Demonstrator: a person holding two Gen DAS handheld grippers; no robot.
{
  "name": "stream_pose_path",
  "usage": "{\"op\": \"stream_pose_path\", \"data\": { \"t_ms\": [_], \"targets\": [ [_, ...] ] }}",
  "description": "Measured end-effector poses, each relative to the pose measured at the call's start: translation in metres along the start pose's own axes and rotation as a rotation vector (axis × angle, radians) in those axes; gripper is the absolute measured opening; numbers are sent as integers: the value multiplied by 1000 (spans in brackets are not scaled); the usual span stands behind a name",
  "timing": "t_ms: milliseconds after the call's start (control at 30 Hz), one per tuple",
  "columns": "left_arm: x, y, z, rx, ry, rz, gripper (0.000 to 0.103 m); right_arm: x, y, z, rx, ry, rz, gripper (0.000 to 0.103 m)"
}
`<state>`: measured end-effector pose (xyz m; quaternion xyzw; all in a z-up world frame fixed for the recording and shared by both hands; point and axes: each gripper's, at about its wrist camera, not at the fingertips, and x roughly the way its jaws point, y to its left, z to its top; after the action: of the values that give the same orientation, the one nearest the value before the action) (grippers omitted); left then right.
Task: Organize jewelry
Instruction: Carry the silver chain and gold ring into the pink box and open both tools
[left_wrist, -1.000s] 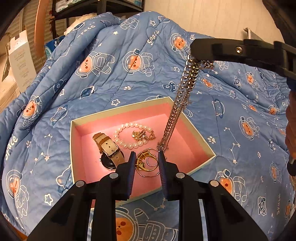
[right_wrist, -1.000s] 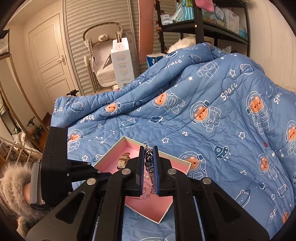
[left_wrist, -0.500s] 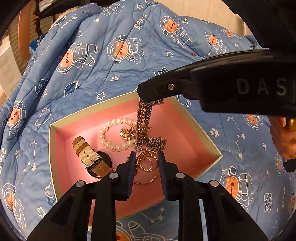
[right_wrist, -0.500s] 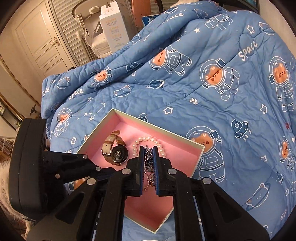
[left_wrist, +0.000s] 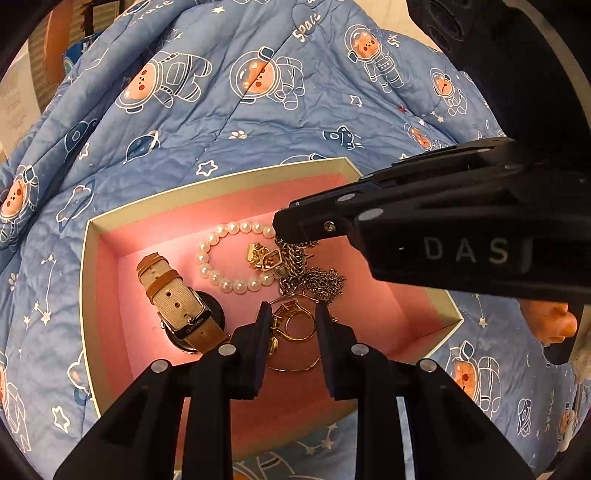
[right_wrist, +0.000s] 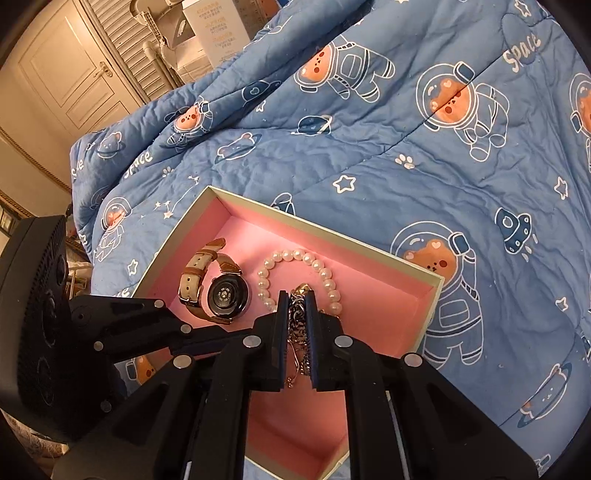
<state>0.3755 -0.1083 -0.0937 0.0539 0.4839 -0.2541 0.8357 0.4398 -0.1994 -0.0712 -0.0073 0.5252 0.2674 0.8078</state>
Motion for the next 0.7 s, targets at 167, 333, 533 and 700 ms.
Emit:
{"op": "stream_pose_path", "data": {
  "t_ms": [167,333,533,700],
  "targets": [
    [2,4,0,-13,2,-5,24,8,-1,-1,6,14,-2,9],
    [3,5,-2,-27,5,-11,24,12,-4,-2,21,21,6,9],
    [3,5,-2,-36,4,-13,25,18,-5,-5,22,17,8,10],
    [-3,5,-1,-40,-18,-17,36,18,-7,-5,32,17,24,14]
  ]
}}
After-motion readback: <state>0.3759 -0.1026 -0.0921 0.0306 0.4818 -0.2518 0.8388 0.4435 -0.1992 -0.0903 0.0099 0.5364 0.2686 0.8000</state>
